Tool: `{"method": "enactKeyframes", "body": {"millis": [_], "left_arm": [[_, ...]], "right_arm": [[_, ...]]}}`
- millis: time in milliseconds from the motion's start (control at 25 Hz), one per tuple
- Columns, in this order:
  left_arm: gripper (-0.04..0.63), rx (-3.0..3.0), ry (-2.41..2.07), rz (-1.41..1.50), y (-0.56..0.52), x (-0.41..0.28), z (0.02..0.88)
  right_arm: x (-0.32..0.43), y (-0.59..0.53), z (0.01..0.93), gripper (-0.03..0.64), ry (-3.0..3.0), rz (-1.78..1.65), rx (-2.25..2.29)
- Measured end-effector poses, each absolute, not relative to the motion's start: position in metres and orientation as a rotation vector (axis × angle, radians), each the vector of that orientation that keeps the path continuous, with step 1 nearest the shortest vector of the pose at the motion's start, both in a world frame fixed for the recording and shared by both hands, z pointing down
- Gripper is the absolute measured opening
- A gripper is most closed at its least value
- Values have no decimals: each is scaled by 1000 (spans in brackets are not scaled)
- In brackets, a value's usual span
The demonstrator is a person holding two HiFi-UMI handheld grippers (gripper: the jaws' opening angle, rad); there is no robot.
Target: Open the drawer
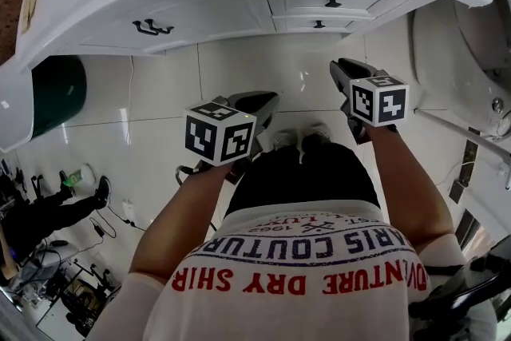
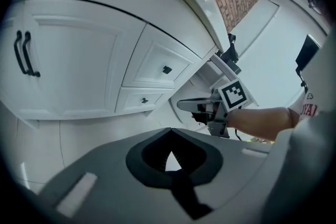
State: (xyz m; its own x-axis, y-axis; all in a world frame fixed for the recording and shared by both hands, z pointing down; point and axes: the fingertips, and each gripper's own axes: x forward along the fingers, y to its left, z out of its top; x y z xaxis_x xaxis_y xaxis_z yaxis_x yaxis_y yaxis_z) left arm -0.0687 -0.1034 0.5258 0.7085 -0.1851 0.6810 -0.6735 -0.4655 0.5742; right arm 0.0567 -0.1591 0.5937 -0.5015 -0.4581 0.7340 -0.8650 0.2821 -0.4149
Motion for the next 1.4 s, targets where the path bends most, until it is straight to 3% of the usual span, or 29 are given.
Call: {"method": "enactKeyframes", "body": {"millis": [320,480,880,1000,1120,1400], "left_arm": [[-5,1967,-700,632,-105,-86,609],[-6,1946,-742,630,-105,-104,632],[-5,1917,-796,636,-112,-125,658],[-5,1915,-795,626,-112,-125,659],[-6,1895,-789,624,-109,-125,662],[-5,1868,-813,591,-113,-127,657]], "right_arm": [[60,-223,705,235,-2012,1003,1309],[52,-249,736,259,-1975,933,1340],[62,-273,782,252,-1795,876,1428],[61,-276,785,236,-1774,850,1419],[57,-279,788,161,-1782,831,1388],[57,-277,789,155,-1721,850,1386]]}}
